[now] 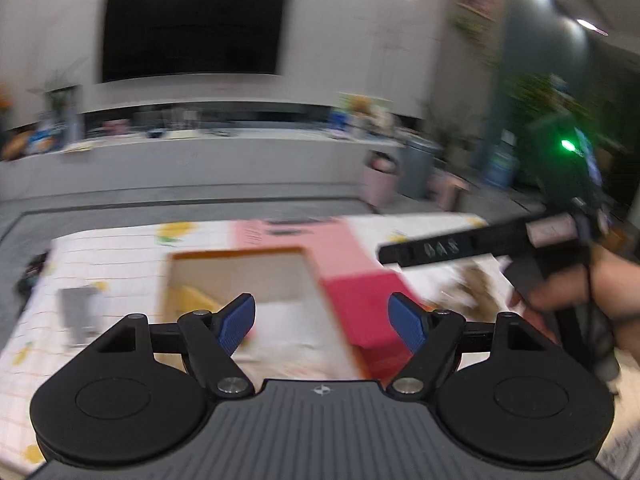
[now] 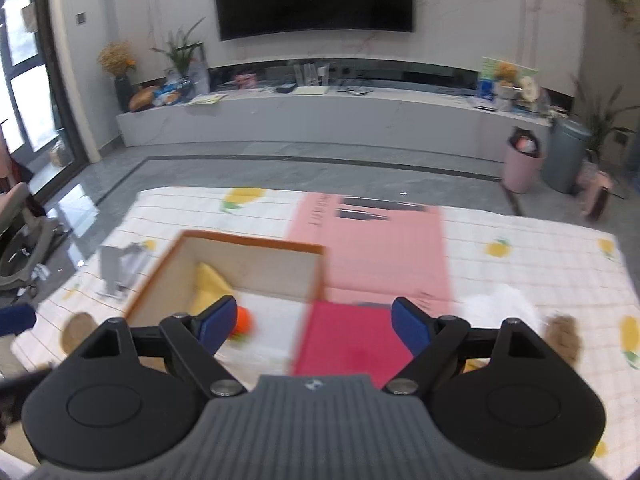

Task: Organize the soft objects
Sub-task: 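Move the right gripper back over the bed toward the brown plush bear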

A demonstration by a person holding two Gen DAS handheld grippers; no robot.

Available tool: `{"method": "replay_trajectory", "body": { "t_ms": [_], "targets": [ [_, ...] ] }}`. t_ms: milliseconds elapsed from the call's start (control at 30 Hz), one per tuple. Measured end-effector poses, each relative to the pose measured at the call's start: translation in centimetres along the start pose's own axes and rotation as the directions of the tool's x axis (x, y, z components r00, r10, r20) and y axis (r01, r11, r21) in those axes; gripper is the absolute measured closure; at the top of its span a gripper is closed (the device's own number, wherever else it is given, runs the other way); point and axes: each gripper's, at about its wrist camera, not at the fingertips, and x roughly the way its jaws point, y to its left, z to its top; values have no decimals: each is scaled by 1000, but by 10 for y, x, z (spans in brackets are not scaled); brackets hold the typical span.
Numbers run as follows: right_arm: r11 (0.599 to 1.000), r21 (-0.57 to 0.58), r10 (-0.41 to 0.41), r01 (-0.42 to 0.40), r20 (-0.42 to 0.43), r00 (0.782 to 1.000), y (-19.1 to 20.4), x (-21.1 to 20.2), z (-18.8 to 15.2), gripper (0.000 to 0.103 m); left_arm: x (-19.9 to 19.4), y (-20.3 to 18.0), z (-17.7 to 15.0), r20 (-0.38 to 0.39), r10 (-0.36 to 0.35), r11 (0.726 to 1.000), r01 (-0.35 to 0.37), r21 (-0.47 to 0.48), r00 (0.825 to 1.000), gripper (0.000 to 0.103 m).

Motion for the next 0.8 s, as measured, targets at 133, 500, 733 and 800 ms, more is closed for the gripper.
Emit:
{"method": "replay_trajectory", "body": {
  "t_ms": [133, 500, 733, 800],
  "targets": [
    [998, 31, -51, 51, -4, 999, -55, -18, -32, 19, 10, -49, -17, 31, -4, 996, 1, 87, 1000, 13],
    [977, 77, -196, 198, -31, 980, -181, -14, -124, 19, 57, -122, -66, 129, -183, 979, 169, 113, 975, 10],
    [977, 114, -174, 181, -62, 983, -208, 11, -159, 19, 86, -173, -112, 203, -161, 939, 86, 334, 966, 7],
    [975, 154, -149, 157, -66, 987, -219, 18, -165, 19, 94, -181, -124, 201, -151, 934, 73, 349, 968, 7]
  ]
}}
